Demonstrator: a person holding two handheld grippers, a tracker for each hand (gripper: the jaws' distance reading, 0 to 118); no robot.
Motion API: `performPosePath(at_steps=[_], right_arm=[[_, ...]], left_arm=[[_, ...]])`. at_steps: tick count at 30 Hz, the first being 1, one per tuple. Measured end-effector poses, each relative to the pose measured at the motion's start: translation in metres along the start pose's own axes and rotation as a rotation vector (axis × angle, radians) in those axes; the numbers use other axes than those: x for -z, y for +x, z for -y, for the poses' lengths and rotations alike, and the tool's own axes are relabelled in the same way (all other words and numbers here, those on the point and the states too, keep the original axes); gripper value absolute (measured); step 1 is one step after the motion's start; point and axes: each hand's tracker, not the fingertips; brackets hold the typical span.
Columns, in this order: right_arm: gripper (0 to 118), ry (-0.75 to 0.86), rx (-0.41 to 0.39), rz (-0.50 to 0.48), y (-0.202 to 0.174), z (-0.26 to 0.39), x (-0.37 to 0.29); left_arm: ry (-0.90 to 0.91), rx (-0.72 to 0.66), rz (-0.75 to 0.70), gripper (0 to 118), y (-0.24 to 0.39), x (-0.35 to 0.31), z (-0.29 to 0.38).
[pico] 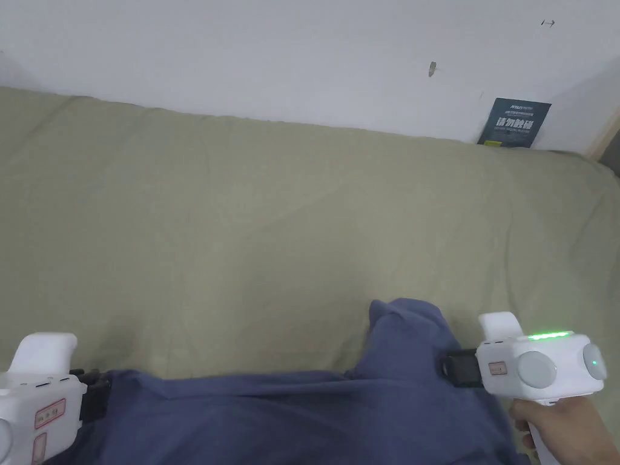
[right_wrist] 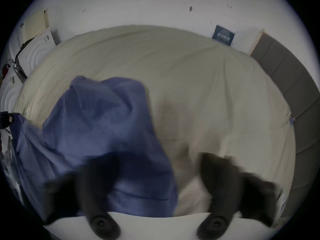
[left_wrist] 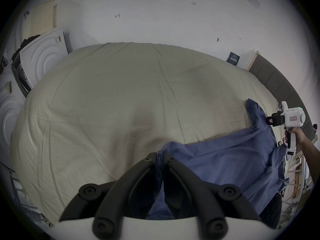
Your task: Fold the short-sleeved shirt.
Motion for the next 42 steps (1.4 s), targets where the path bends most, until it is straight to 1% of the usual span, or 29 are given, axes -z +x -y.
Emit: performPosePath(at_steps=[1, 2, 3, 4, 5, 6, 8, 12, 14, 16, 19, 20, 22, 25, 28, 30, 31, 34, 35, 36, 38, 39, 42], right_arm=[[43, 0.006, 0.026, -0.060, -0.002, 0.003, -0.003], [32, 0.049, 0.034, -0.024, -0.004, 0.005, -0.009], [12, 0.057, 0.038, -0.019, -0.006, 0.007, -0.012], [3, 0.045, 0.060, -0.086, -0.004, 0.008, -0.012], [3, 0.046, 0.078, -0.082, -0.005, 0.009, -0.014], [3, 0.048, 0.071, -0.070, -0.005, 0.011, -0.017], [2, 0.064, 0.070, -0.087, -0.004, 0.012, -0.025], [2, 0.169, 0.028, -0.105, -0.008, 0.008, -0.063], [2, 0.220, 0.023, -0.126, -0.008, 0.008, -0.087], [2, 0.278, 0.012, -0.152, -0.009, 0.014, -0.118], [2, 0.363, -0.045, -0.152, -0.016, 0.032, -0.165], [2, 0.389, -0.052, -0.161, -0.017, 0.042, -0.183], [2, 0.450, -0.052, -0.177, -0.019, 0.063, -0.214], [2, 0.495, -0.037, -0.193, -0.020, 0.107, -0.252], [2, 0.494, -0.030, -0.181, -0.025, 0.159, -0.265], [2, 0.446, -0.021, -0.149, -0.028, 0.193, -0.258], [2, 0.417, 0.010, -0.143, -0.029, 0.208, -0.252], [2, 0.329, 0.070, -0.113, -0.039, 0.248, -0.232], [2, 0.286, 0.100, -0.109, -0.041, 0.260, -0.222], [2, 0.245, 0.112, -0.108, -0.037, 0.273, -0.208], [2, 0.207, 0.147, -0.092, -0.034, 0.287, -0.193], [2, 0.205, 0.151, -0.094, -0.036, 0.290, -0.190], [2, 0.211, 0.153, -0.085, -0.036, 0.290, -0.191]], left_arm=[[0.000, 0.002, -0.001, 8, 0.001, 0.000, 0.000], [0.000, 0.002, -0.002, 8, 0.001, 0.000, 0.000], [-0.002, 0.000, 0.000, 8, -0.001, 0.001, 0.001], [-0.005, -0.001, 0.003, 8, 0.000, 0.002, 0.001], [-0.008, -0.001, 0.004, 8, 0.000, 0.003, 0.001], [-0.011, 0.002, 0.002, 8, 0.000, 0.005, 0.001], [-0.015, 0.002, 0.006, 8, -0.001, 0.008, 0.003], [0.017, 0.015, 0.006, 8, -0.001, -0.004, 0.001], [0.042, 0.018, 0.004, 8, -0.001, -0.019, 0.000], [0.098, -0.002, 0.017, 8, -0.001, -0.040, 0.002], [0.155, 0.003, 0.038, 8, 0.000, -0.080, 0.011], [0.176, 0.012, 0.044, 8, -0.001, -0.093, 0.015], [0.211, 0.011, 0.052, 8, -0.003, -0.124, 0.029], [0.233, 0.000, 0.063, 8, -0.008, -0.163, 0.058], [0.200, -0.014, 0.096, 8, -0.012, -0.183, 0.094], [0.131, 0.016, 0.085, 8, -0.013, -0.180, 0.118], [0.091, 0.022, 0.073, 8, -0.025, -0.168, 0.130], [0.001, 0.017, 0.071, 8, -0.031, -0.147, 0.158], [-0.027, 0.042, 0.045, 8, -0.030, -0.136, 0.166], [-0.062, 0.064, 0.033, 8, -0.030, -0.126, 0.173], [-0.079, 0.053, 0.036, 8, -0.032, -0.115, 0.179], [-0.076, 0.055, 0.029, 8, -0.022, -0.116, 0.182], [-0.067, 0.057, 0.016, 8, -0.023, -0.115, 0.177]])
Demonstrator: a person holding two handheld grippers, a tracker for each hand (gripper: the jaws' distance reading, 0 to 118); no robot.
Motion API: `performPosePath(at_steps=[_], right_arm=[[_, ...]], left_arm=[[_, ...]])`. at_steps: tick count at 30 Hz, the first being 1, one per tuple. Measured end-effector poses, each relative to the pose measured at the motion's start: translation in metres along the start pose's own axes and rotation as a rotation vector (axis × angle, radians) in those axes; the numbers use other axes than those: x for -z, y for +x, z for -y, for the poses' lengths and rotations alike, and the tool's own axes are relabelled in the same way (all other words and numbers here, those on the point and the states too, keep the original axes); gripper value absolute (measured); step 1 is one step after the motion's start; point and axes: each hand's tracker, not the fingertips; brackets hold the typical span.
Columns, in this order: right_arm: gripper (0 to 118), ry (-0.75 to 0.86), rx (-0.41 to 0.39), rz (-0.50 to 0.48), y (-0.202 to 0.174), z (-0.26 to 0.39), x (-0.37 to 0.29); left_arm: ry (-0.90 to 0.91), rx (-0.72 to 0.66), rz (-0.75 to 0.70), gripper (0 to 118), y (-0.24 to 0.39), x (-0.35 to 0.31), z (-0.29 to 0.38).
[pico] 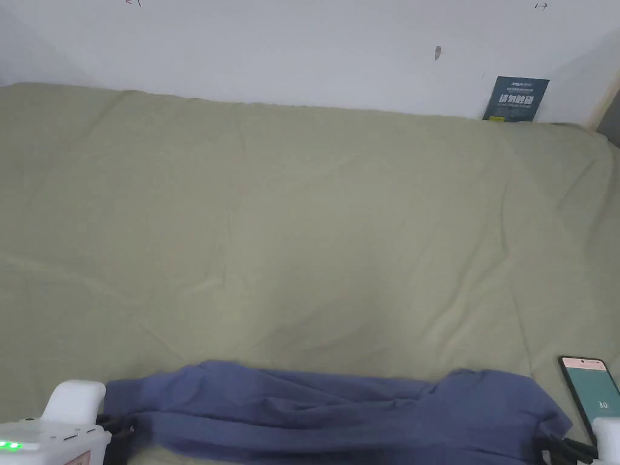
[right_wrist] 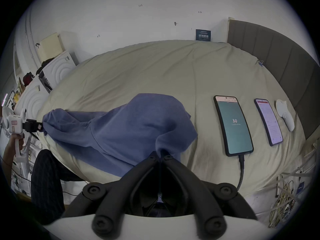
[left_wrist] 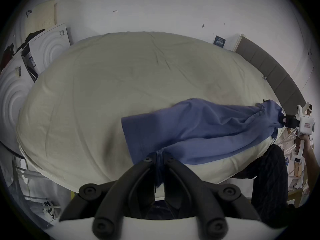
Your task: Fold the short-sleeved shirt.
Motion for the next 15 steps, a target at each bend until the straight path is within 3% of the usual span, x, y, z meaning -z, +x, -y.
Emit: performPosePath(at_steps=[1, 2, 3, 4, 5, 6, 10, 13, 15], right_arm=[[2, 0.006, 0.002, 0.000, -0.001, -0.001, -0.002], [7, 0.029, 0.015, -0.020, -0.001, -0.002, -0.005], [26, 0.066, 0.041, -0.022, -0.002, -0.003, -0.013], [59, 0.129, 0.043, -0.011, -0.005, -0.002, -0.021], [102, 0.202, 0.027, -0.004, -0.010, -0.003, -0.033], [118, 0.253, 0.018, -0.035, -0.016, -0.005, -0.046], [118, 0.515, 0.031, -0.123, -0.053, -0.006, -0.101], [118, 0.695, 0.016, -0.088, -0.085, -0.004, -0.129], [118, 0.721, -0.005, -0.053, -0.100, -0.006, -0.135]], left_arm=[[0.010, -0.004, -0.004, 13, -0.001, -0.002, -0.001], [0.037, -0.016, -0.004, 48, -0.002, -0.005, -0.002], [0.066, -0.034, -0.004, 85, -0.003, -0.010, -0.003], [0.094, -0.047, -0.001, 107, -0.004, -0.017, -0.003], [0.144, -0.045, 0.010, 114, 0.002, -0.032, 0.000], [0.246, -0.035, 0.002, 114, 0.006, -0.048, 0.004], [0.566, 0.064, -0.138, 115, 0.028, -0.107, 0.022], [0.738, 0.101, -0.267, 115, 0.043, -0.129, 0.034], [0.769, 0.089, -0.328, 115, 0.050, -0.133, 0.038]])
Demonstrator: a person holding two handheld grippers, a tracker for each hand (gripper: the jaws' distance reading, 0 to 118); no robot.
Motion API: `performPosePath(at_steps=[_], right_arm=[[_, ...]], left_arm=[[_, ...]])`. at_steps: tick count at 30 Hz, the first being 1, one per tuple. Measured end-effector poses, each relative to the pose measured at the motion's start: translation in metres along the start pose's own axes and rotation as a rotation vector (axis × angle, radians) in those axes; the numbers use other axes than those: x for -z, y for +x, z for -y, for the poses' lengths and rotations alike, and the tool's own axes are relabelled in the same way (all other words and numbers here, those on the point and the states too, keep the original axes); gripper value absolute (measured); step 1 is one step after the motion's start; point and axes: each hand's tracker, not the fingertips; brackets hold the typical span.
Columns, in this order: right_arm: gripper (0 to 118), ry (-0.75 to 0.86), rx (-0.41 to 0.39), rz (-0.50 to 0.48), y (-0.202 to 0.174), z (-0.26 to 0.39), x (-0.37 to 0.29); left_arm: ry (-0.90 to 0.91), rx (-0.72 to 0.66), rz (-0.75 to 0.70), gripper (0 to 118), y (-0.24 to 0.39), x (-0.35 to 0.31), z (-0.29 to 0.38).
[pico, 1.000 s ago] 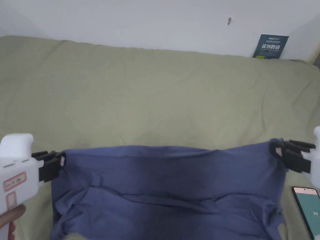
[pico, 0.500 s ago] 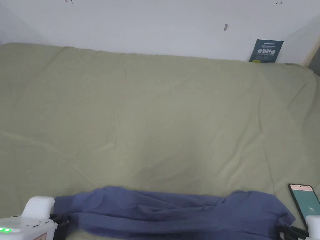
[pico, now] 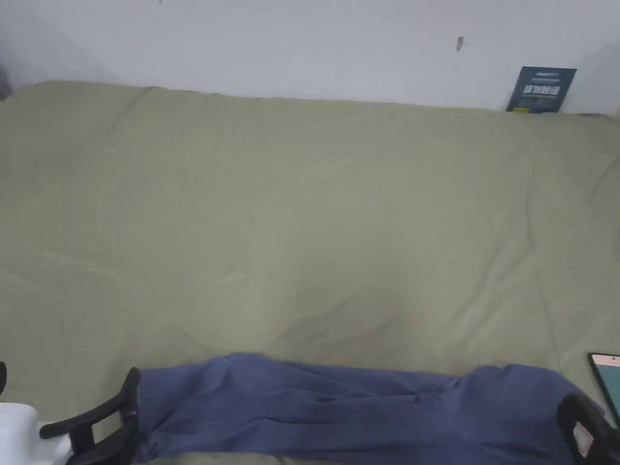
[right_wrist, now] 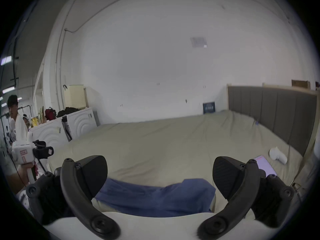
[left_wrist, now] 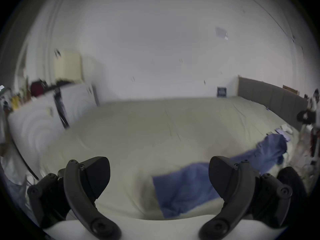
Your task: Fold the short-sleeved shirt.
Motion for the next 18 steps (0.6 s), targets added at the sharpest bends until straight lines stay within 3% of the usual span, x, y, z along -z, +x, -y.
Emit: performPosePath(at_steps=[3, 4, 5, 6, 7, 9, 12, 15, 18], right_arm=[[114, -0.013, -0.017, -0.009, -0.019, -0.004, -0.001], [97, -0.011, -0.020, -0.017, -0.019, -0.002, 0.001], [42, -0.007, -0.049, -0.001, -0.026, -0.001, 0.002], [2, -0.031, -0.109, 0.039, -0.032, -0.001, 0.005], [0, -0.048, -0.149, 0.103, -0.035, 0.002, 0.008], [0, -0.059, -0.091, -0.013, -0.031, 0.000, 0.012], [0, -0.062, -0.087, 0.040, -0.034, -0.002, 0.013], [0, -0.092, -0.054, 0.072, -0.037, -0.008, 0.019], [0, -0.100, -0.021, 0.088, -0.041, -0.016, 0.017]], left_arm=[[-0.008, -0.001, -0.016, 112, 0.003, -0.007, -0.002], [-0.002, -0.005, -0.011, 102, 0.002, -0.010, -0.003], [0.006, -0.012, 0.010, 67, 0.001, -0.011, -0.004], [-0.017, -0.001, -0.002, 26, 0.005, -0.001, -0.009], [-0.044, 0.023, -0.013, 8, 0.006, 0.003, -0.009], [-0.024, -0.002, 0.006, 8, 0.002, 0.002, -0.010], [-0.078, -0.055, 0.028, 8, -0.023, 0.012, 0.004], [-0.200, -0.209, 0.110, 8, -0.048, 0.032, 0.013], [-0.378, -0.493, 0.313, 8, -0.091, 0.070, 0.036]])
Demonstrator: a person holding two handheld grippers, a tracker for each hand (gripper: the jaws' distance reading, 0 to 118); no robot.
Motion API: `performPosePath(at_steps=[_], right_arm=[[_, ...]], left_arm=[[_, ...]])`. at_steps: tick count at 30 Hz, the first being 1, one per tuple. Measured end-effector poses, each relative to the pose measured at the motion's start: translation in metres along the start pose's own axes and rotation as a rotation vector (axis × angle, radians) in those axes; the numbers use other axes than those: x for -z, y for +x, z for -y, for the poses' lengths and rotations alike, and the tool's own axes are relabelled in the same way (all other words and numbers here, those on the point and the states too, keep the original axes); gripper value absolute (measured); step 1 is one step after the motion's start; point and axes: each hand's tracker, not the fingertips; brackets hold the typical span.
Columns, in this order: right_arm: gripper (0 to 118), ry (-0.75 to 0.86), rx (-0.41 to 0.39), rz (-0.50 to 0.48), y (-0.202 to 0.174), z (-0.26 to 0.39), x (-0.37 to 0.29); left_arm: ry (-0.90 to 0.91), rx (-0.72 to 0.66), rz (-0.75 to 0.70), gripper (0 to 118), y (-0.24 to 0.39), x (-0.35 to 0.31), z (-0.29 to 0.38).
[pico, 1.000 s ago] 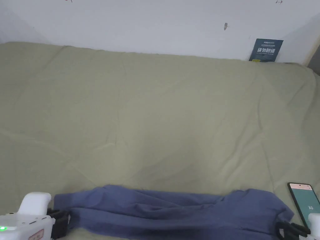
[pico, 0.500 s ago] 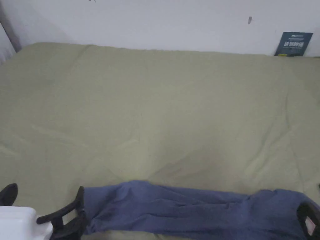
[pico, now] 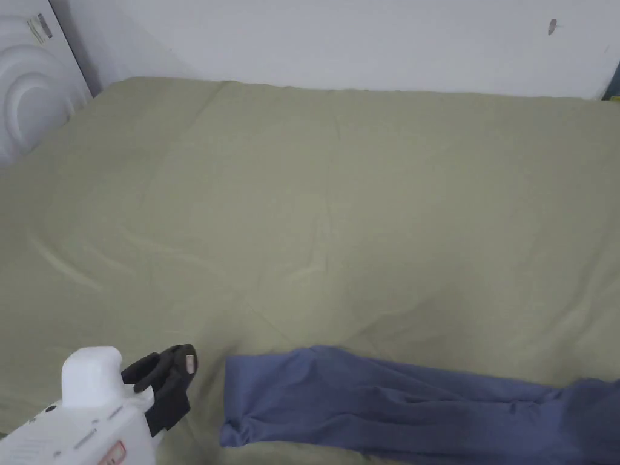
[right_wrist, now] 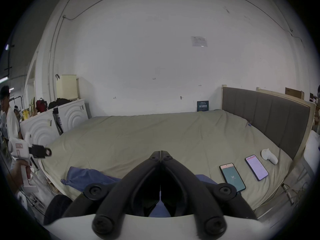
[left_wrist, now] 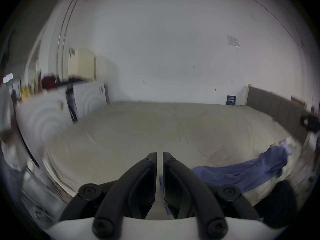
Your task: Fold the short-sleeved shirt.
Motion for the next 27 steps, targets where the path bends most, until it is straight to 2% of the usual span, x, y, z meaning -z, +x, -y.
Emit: performPosePath(at_steps=[1, 2, 3, 5, 7, 8, 9, 11, 13, 14, 16, 19, 22, 23, 24, 26, 27], right_arm=[[0, 0.001, 0.009, 0.000, 0.000, -0.002, -0.003], [0, 0.000, 0.018, -0.008, 0.000, -0.004, -0.006], [0, 0.000, 0.033, -0.027, -0.001, -0.007, -0.007], [0, 0.000, 0.051, -0.032, -0.005, -0.013, -0.008], [0, -0.005, 0.065, -0.037, -0.009, -0.017, -0.011], [0, -0.005, 0.075, -0.040, -0.010, -0.019, -0.010], [0, -0.008, 0.089, -0.043, -0.012, -0.021, -0.010], [0, -0.011, 0.101, -0.050, -0.014, -0.024, -0.010], [0, -0.007, 0.111, -0.055, -0.016, -0.028, -0.008], [0, -0.006, 0.113, -0.056, -0.018, -0.030, -0.009], [0, -0.003, 0.112, -0.057, -0.019, -0.035, -0.008], [0, 0.008, 0.108, -0.068, -0.021, -0.041, -0.007], [0, 0.017, 0.115, -0.075, -0.022, -0.045, -0.007], [0, 0.019, 0.118, -0.082, -0.021, -0.047, -0.007], [0, 0.021, 0.119, -0.084, -0.021, -0.047, -0.007], [0, 0.028, 0.117, -0.084, -0.019, -0.044, -0.008], [0, 0.028, 0.117, -0.087, -0.017, -0.044, -0.008]], left_arm=[[-0.052, -0.090, 0.065, 8, -0.019, 0.014, -0.002], [-0.124, -0.144, 0.148, 15, -0.034, 0.026, -0.003], [-0.180, -0.217, 0.242, 40, -0.051, 0.039, -0.001], [-0.261, -0.327, 0.287, 118, -0.070, 0.063, 0.003], [-0.335, -0.355, 0.369, 118, -0.088, 0.088, 0.012], [-0.268, -0.346, 0.388, 118, -0.099, 0.097, 0.010], [-0.387, -0.429, 0.408, 118, -0.100, 0.110, 0.027], [-0.426, -0.486, 0.410, 118, -0.108, 0.132, 0.044], [-0.491, -0.467, 0.401, 118, -0.112, 0.147, 0.051], [-0.506, -0.457, 0.452, 118, -0.111, 0.155, 0.058], [-0.426, -0.437, 0.555, 118, -0.104, 0.162, 0.061], [-0.446, -0.510, 0.667, 118, -0.091, 0.178, 0.067], [-0.454, -0.448, 0.660, 117, -0.077, 0.188, 0.066], [-0.461, -0.434, 0.656, 81, -0.075, 0.187, 0.063], [-0.468, -0.424, 0.602, 6, -0.075, 0.186, 0.060], [-0.482, -0.369, 0.352, 9, -0.075, 0.188, 0.065], [-0.539, -0.356, 0.405, 9, -0.076, 0.190, 0.071]])
